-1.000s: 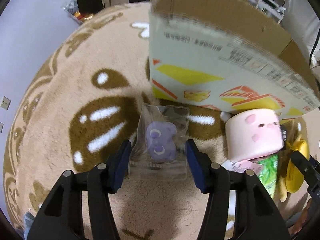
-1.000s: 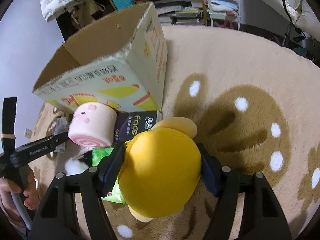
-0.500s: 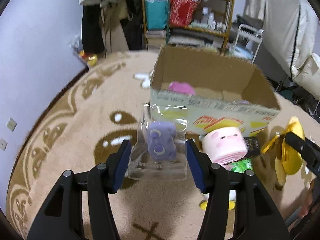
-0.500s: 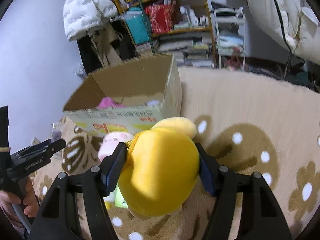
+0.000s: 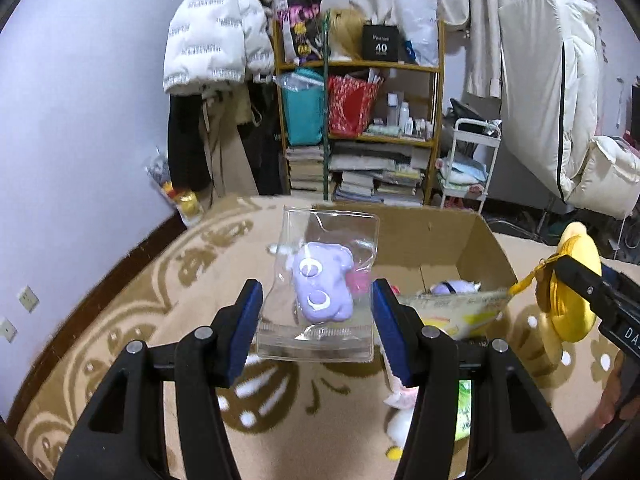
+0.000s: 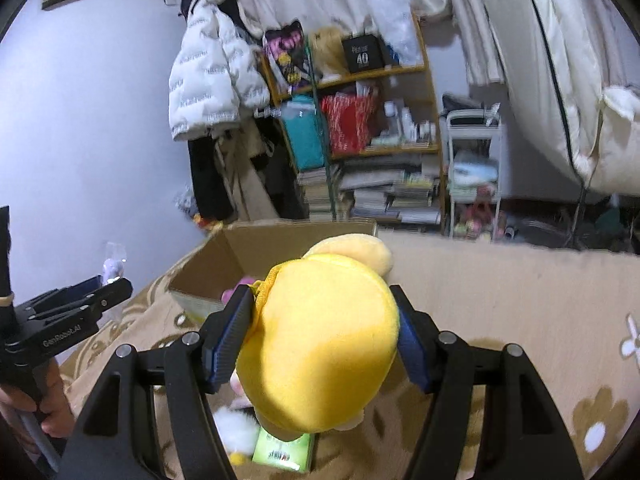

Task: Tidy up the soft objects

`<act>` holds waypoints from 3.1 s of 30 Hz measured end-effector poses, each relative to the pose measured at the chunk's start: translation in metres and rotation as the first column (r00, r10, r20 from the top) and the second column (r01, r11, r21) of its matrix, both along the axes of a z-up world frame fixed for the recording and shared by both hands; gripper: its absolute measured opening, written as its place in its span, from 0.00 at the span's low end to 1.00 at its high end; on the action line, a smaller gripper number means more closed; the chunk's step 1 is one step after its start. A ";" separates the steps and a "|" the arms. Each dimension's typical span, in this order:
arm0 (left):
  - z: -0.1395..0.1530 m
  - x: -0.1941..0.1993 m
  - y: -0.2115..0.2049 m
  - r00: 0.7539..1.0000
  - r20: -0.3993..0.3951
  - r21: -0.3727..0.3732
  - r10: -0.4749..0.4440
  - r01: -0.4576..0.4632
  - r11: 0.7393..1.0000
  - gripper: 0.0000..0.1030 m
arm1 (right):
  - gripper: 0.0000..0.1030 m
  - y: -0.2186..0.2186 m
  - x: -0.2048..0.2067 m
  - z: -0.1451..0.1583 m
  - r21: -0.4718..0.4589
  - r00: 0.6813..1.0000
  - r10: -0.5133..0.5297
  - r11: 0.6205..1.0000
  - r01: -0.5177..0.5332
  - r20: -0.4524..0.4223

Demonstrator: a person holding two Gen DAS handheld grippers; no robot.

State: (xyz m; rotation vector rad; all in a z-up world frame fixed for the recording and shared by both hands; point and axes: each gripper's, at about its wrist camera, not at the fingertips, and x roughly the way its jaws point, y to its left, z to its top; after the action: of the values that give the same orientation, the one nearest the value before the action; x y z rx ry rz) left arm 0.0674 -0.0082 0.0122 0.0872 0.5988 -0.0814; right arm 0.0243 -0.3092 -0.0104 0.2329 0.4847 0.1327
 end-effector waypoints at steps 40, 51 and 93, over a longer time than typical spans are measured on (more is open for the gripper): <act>-0.017 0.083 -0.034 0.998 -0.013 0.035 -0.059 0.059 0.998 0.54 | 0.70 0.029 0.081 -0.012 -0.062 0.996 0.087 0.994 -0.086 0.014; -0.030 0.093 -0.039 0.996 -0.037 0.046 -0.075 0.077 0.996 0.54 | 0.71 0.023 0.095 -0.024 -0.045 0.997 0.069 0.997 -0.070 -0.018; -0.010 0.018 -0.012 0.989 -0.149 0.061 -0.019 0.029 0.998 0.97 | 1.00 0.014 0.025 -0.003 -0.010 0.992 0.055 0.998 -0.057 -0.118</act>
State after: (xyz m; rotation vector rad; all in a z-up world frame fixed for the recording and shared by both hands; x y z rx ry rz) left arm 0.0852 -0.0204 0.0021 0.1506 0.7496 -0.0928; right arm 0.0488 -0.2954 -0.0137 0.2152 0.6093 0.1711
